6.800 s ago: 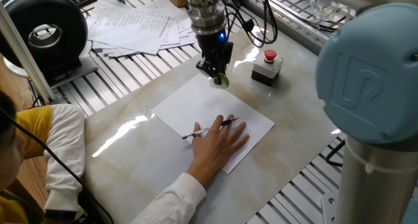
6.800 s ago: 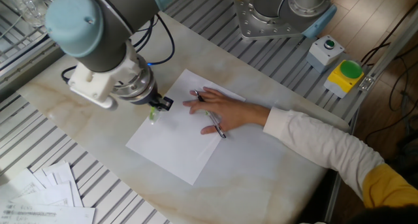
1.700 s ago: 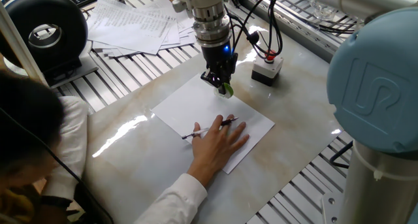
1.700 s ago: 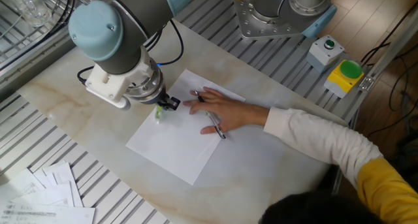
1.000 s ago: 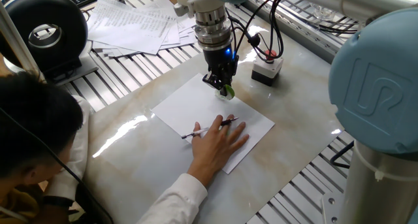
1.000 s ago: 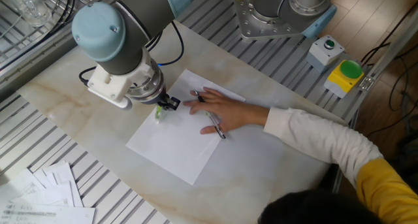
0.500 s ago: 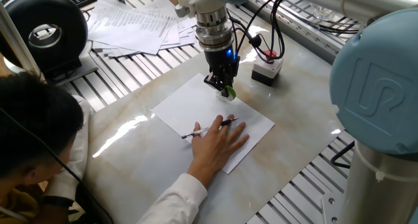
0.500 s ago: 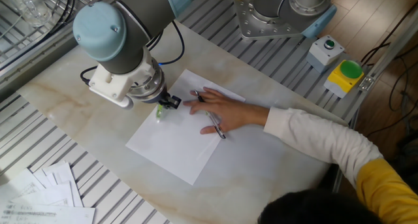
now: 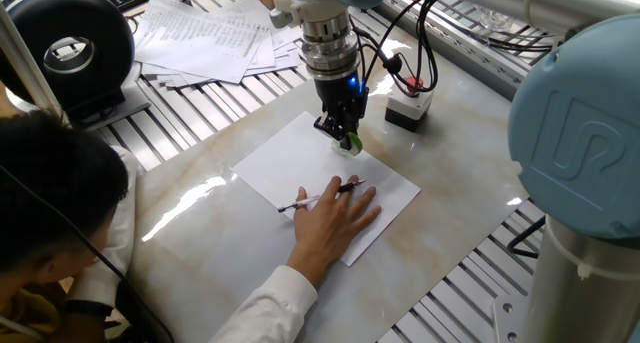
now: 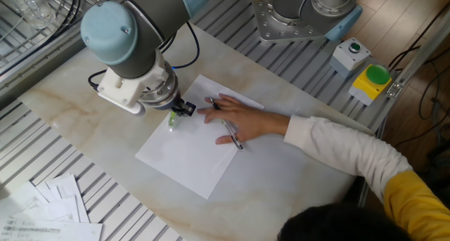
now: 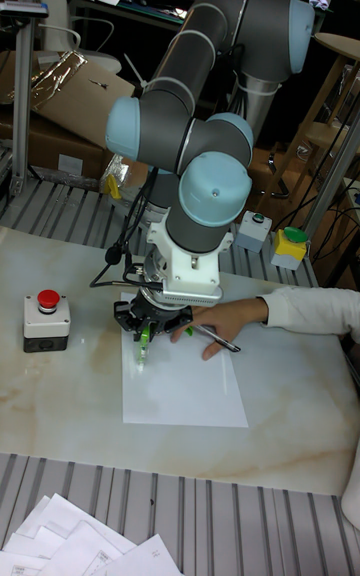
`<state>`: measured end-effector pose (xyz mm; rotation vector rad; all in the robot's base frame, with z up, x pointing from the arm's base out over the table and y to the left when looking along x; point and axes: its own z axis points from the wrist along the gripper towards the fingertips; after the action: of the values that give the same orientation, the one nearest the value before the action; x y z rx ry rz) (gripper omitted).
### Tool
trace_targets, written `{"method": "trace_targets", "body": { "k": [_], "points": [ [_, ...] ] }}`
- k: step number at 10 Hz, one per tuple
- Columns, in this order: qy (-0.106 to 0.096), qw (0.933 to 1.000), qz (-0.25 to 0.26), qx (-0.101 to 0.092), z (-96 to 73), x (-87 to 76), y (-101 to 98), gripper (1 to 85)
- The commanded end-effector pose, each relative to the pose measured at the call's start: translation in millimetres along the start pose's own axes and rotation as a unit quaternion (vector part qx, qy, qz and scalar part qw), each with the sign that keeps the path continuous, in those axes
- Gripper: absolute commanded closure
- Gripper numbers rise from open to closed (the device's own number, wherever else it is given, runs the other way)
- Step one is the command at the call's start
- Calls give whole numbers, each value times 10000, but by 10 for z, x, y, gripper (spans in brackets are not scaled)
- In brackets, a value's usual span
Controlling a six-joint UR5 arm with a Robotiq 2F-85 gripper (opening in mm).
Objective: Use the correction tape on paper
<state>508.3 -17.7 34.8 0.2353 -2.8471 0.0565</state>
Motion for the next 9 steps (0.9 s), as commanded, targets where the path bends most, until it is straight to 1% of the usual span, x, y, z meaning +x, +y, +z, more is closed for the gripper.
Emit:
{"method": "trace_targets", "body": {
  "k": [1, 5, 9],
  "points": [
    [16, 10000, 19, -30, -7, 33, 24, 847],
    [30, 10000, 30, 5, 17, 55, 27, 847],
    [95, 9999, 42, 61, 19, 93, 6, 847]
  ]
}}
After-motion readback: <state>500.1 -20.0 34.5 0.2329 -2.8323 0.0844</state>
